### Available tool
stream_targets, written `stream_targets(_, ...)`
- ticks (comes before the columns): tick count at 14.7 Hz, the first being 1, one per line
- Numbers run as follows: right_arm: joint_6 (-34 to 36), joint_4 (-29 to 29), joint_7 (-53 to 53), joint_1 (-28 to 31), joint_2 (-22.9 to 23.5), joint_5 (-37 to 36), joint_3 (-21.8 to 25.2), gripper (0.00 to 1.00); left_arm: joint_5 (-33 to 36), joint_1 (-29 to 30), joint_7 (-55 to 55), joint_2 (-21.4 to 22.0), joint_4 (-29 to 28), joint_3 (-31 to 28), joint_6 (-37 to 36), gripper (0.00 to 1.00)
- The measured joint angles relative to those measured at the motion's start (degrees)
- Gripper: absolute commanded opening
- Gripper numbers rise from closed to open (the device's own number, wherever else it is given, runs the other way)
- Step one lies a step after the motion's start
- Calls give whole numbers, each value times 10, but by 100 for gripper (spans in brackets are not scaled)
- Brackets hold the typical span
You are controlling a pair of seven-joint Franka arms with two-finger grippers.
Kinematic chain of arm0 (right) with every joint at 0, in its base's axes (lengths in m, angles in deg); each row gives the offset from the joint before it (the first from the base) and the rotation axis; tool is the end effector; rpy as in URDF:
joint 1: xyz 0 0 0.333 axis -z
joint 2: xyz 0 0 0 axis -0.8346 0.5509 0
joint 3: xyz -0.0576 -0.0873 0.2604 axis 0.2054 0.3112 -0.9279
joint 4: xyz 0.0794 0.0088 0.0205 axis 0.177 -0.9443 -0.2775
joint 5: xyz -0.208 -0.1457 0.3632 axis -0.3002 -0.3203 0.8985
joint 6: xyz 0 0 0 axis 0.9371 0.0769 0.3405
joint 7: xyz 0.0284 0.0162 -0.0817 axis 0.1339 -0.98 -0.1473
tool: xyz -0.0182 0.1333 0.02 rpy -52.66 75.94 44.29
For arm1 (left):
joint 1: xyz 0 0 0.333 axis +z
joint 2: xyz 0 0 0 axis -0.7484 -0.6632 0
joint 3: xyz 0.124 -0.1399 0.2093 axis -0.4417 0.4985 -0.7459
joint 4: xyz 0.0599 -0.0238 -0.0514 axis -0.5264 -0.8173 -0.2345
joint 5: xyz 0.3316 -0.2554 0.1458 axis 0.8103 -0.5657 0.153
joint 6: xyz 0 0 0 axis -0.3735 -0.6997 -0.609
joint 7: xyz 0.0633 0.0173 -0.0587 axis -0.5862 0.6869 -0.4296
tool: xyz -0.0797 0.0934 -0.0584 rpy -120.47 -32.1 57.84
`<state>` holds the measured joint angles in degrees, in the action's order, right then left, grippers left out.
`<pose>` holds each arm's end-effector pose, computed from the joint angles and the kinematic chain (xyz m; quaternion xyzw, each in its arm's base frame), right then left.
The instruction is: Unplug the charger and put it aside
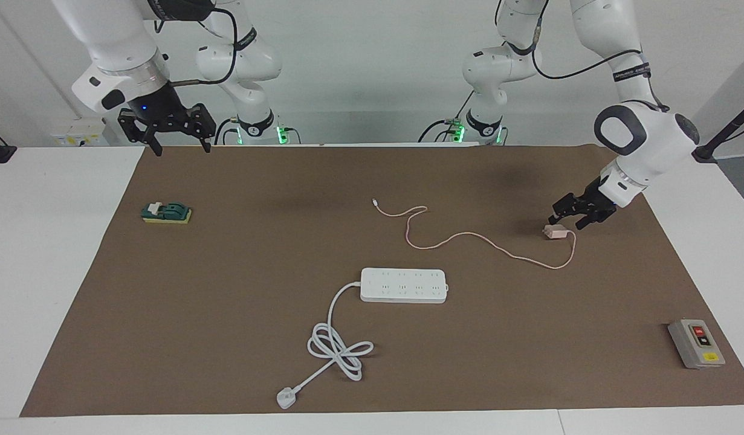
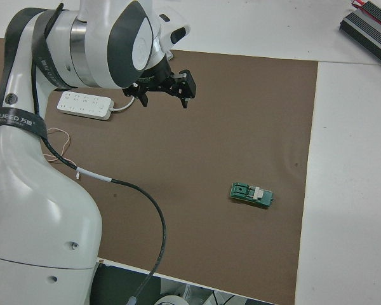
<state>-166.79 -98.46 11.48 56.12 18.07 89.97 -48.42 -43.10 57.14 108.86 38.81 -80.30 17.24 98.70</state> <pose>0.5757 0.0080 0.5672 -0.9990 -0.0295 0.0350 0.0007 0.5757 0.0992 0.2931 0.9897 -0.0263 0.0116 0.1399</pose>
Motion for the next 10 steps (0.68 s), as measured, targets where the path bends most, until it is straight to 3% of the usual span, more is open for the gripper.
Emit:
stream_targets(6,-13,-10,14,13,-5,-2,-4,100,55,0,-98,2,91,7,-76,100)
stream_targets(10,-32,-11,34,26,-1,-2,-6,100,80,-19,-164,6,122,14,-93,100)
